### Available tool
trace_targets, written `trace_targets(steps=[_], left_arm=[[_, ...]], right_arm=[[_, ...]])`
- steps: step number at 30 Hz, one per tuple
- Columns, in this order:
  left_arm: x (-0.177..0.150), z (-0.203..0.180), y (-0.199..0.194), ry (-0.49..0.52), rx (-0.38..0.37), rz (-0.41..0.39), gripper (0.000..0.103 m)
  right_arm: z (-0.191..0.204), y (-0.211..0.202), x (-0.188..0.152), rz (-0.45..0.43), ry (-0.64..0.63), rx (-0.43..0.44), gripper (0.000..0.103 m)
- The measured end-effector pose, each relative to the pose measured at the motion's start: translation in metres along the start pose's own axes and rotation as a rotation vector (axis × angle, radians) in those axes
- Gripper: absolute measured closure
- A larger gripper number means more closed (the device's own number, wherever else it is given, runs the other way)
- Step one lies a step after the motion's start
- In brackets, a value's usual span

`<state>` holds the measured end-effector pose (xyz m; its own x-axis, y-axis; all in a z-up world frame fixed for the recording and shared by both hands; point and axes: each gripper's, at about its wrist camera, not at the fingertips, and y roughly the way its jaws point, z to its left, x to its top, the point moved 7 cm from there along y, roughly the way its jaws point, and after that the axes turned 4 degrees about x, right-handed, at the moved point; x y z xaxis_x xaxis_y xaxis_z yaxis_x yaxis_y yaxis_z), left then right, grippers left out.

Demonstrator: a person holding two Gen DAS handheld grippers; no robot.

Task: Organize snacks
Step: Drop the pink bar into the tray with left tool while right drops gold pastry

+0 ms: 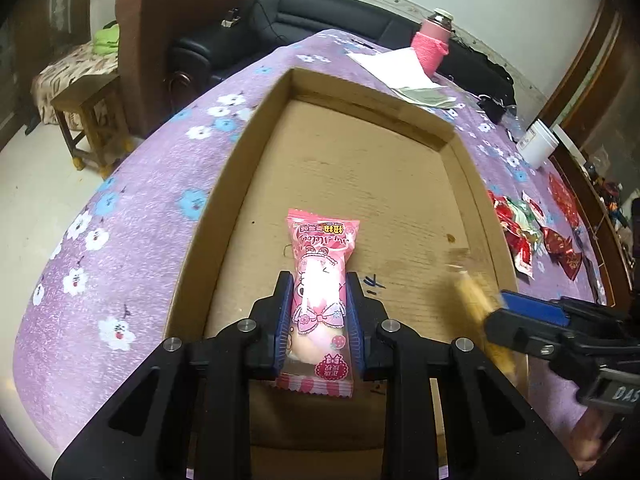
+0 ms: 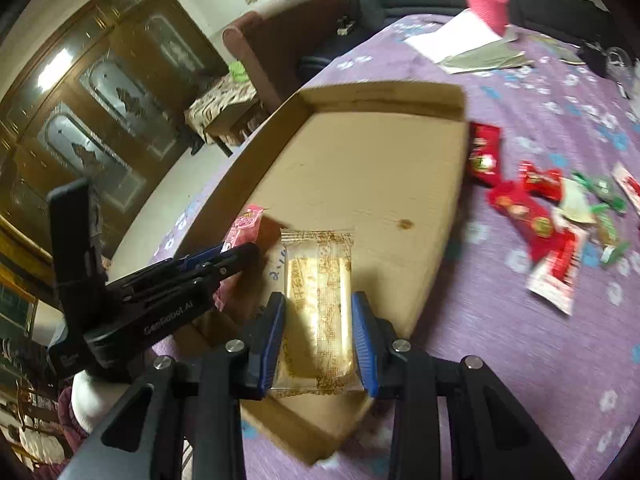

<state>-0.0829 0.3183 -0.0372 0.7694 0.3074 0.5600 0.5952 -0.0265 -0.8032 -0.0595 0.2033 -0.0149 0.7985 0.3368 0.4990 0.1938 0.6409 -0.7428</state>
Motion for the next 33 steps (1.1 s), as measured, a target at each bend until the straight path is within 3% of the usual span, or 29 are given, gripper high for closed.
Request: trace_targets(steps=[8, 13, 17, 19, 20, 33], left_arm=[[0.006, 0.01, -0.015, -0.04, -0.035, -0.019, 0.077], [0.015, 0.016, -0.038, -0.095, -0.06, -0.082, 0.077], [0.018, 0.009, -0.056, -0.112, -0.129, -0.124, 0.074], [0.019, 0.0, -0.061, -0.116, -0.183, -0.13, 0.053], [0.019, -0.005, -0.063, -0.115, -0.207, -0.132, 0.051], [0.003, -0.106, -0.061, 0.064, -0.317, -0.049, 0.051]], right_arm=[[0.007, 0.032, 0.006, 0.017, -0.01, 0.002, 0.062], [0.007, 0.008, 0.006, -0.042, -0.004, 0.033, 0.057], [-0.004, -0.021, 0.002, -0.114, 0.014, 0.025, 0.052], [-0.011, -0.036, 0.001, -0.143, 0.018, 0.006, 0.051], [-0.014, -0.043, 0.0, -0.159, 0.019, -0.01, 0.051], [-0.106, -0.114, -0.031, -0.262, 0.175, -0.141, 0.048]])
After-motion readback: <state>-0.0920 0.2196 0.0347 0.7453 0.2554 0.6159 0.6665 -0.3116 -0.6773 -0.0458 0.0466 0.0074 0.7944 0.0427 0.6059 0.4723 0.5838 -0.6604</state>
